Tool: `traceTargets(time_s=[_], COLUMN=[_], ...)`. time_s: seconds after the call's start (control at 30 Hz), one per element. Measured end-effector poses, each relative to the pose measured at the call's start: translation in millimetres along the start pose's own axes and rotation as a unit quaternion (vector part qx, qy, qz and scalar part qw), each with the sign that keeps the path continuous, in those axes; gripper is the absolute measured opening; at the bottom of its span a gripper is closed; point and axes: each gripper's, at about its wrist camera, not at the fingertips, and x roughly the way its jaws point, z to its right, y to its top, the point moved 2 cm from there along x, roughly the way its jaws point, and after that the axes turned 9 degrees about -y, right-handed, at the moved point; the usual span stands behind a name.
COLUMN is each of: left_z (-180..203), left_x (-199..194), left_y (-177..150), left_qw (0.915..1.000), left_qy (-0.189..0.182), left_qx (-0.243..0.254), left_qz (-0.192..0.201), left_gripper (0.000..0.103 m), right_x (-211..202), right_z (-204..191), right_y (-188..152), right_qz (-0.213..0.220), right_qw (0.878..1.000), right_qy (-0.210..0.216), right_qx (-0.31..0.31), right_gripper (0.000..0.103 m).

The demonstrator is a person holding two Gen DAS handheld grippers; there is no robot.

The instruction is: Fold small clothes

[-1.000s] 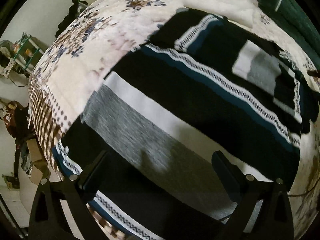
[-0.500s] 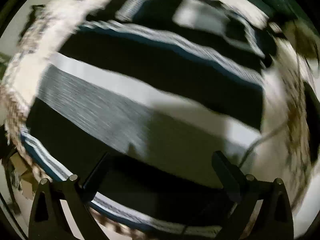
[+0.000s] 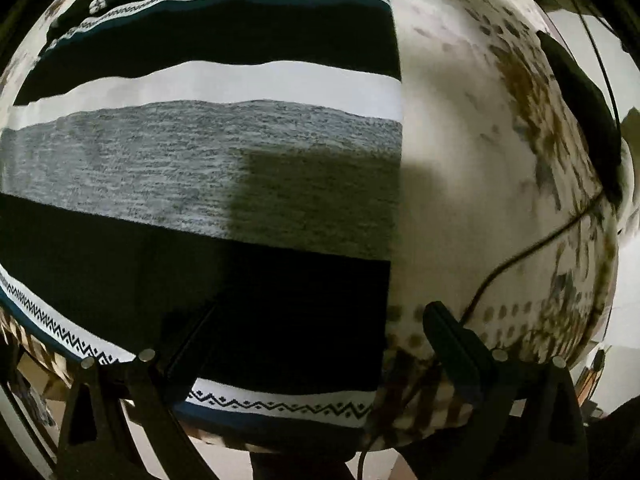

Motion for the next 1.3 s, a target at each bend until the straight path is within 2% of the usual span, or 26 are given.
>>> traceTargets(time_s=[0.03,0.17,0.2,0.27,0.33,0.4,0.5,0.63,0.77,0.83,0.93,1.0,1.13,1.2,1.27,1.3], left_z=[1,11,17,19,23,28,33,31,18,4,-9,0,25,45,54,56], left_x=[0,-1,1,5,12,18,21,7,-14,-21,-14,-7,18,37,41,43], left_y=[0,-8,-9,-15,-20,-22,-19,-3,10,24,33,27,7,-4,-11,-10], left_qw=[1.0000,0.9999,0.9998,0.9998,0.9997,0.9997,0.9999,0.9999,0.9983,0.9963,0.9905,0.9889,0.9954,0.9982,0.9993,0.9994], left_qy=[0.001,-0.002,0.001,-0.001,0.001,0.000,-0.008,-0.012,-0.018,-0.027,-0.086,-0.107,-0.085,-0.059,-0.031,-0.019], left_qx=[0.003,0.016,0.018,0.020,0.022,0.022,0.013,-0.002,-0.034,-0.059,-0.096,-0.095,-0.043,-0.006,0.021,0.027], left_qz=[0.000,0.001,0.000,-0.008,-0.012,-0.013,-0.006,0.010,0.043,0.056,0.049,0.041,0.004,-0.010,-0.010,-0.010], left_gripper=[0.102,0.102,0.102,0.102,0.102,0.102,0.102,0.101,0.101,0.101,0.101,0.101,0.101,0.100,0.089,0.076], right_x=[4,5,4,-1,-17,-34,-29,-6,6,12,11,5,-25,-29,-26,-22], right_z=[-1,5,10,22,28,30,28,12,2,6,17,20,29,24,19,16], right_y=[-3,-16,-20,-21,-13,0,13,7,-15,-22,-21,-12,17,34,49,57], right_qz=[0.012,0.018,0.007,-0.014,0.008,0.048,0.041,0.025,0.020,0.020,0.030,0.044,0.087,0.107,0.106,0.102], right_qw=[1.000,0.999,0.999,0.999,1.000,0.999,0.998,1.000,0.999,1.000,0.999,0.999,0.996,0.994,0.994,0.994], right_qy=[0.001,-0.040,-0.038,-0.029,-0.013,-0.008,0.028,-0.014,-0.018,-0.022,-0.016,-0.006,0.003,-0.012,-0.026,-0.031], right_qx=[-0.002,-0.010,-0.010,0.012,0.020,0.024,0.024,-0.002,-0.020,-0.007,0.010,0.018,0.014,-0.002,-0.020,-0.025], right_gripper=[0.007,0.008,0.009,0.035,0.064,0.075,0.075,0.075,0.075,0.075,0.075,0.075,0.075,0.075,0.075,0.075])
